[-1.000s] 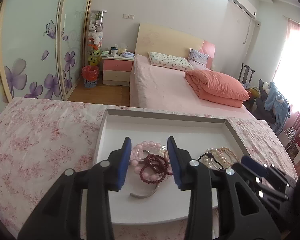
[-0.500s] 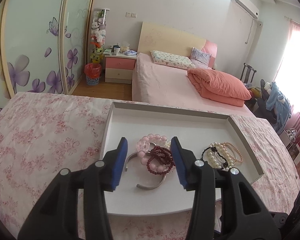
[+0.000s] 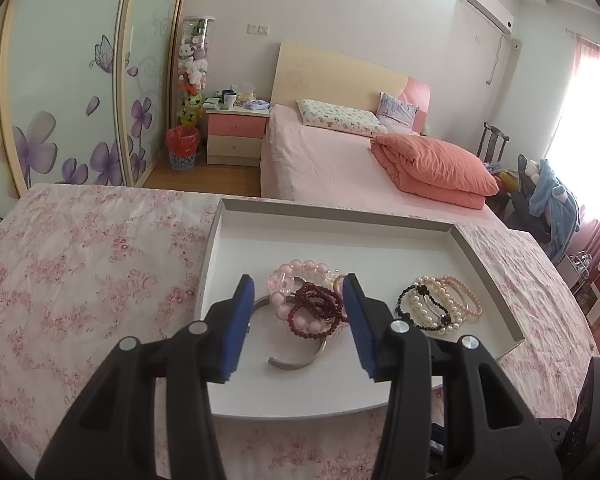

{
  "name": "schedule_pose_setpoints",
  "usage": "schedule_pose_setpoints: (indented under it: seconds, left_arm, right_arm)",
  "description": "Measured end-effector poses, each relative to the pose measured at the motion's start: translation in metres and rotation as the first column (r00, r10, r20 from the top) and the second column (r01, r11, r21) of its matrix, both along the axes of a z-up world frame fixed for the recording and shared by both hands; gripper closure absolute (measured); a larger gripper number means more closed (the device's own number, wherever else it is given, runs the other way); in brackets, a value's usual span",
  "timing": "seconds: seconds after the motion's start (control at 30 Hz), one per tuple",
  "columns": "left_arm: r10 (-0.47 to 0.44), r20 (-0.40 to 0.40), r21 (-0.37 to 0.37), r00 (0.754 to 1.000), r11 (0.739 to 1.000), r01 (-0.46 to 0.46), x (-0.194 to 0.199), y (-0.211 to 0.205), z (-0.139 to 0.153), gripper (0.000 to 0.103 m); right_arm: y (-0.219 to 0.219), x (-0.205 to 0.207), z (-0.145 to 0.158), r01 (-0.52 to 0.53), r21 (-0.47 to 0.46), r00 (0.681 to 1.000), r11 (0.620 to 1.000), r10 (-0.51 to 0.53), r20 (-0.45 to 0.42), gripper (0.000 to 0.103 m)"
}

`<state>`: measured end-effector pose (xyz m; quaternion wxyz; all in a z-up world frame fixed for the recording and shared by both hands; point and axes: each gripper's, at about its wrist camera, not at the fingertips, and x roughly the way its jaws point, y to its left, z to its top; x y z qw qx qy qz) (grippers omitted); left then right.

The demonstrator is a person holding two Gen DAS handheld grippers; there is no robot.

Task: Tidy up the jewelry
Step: 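Grasp a silver ball earring from the bed with the right tool, then grasp the second silver earring with the left tool while the right tool holds its earring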

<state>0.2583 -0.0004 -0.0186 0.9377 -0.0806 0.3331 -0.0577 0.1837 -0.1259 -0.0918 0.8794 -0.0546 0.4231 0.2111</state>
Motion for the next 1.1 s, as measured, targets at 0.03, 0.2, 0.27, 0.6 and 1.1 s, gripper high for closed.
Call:
schedule_pose_setpoints:
  seconds: [0.03,0.2,0.27,0.6,1.1]
  left_arm:
    - [0.000,-0.001,-0.001,1.000,1.000,0.000,0.000,-0.001,0.000,0.057]
    - [-0.009,-0.004,-0.006,1.000,1.000,0.009,-0.006,-0.004,0.000,0.057]
    - [-0.017,-0.003,-0.006,1.000,1.000,0.017,-0.011,-0.006,0.000,0.057]
    - [-0.079,-0.022,-0.021,0.997,0.997,0.078,-0.042,-0.028,-0.007,0.057]
    - [-0.172,-0.149,0.051,0.974,0.982,0.181,-0.065,-0.093,-0.041,0.057]
  right_arm:
    - [0.000,-0.001,0.000,0.003,-0.005,1.000,1.000,-0.003,0.002,0.088]
    - [-0.008,-0.007,0.001,0.028,-0.018,1.000,0.999,-0.028,0.009,0.089]
    - [-0.019,-0.005,0.001,0.063,-0.021,0.998,0.998,-0.063,0.010,0.089]
    - [-0.076,0.006,0.000,0.249,-0.005,0.968,0.969,-0.249,0.013,0.089]
    - [-0.118,0.001,-0.003,0.350,0.008,0.937,0.937,-0.350,-0.001,0.089]
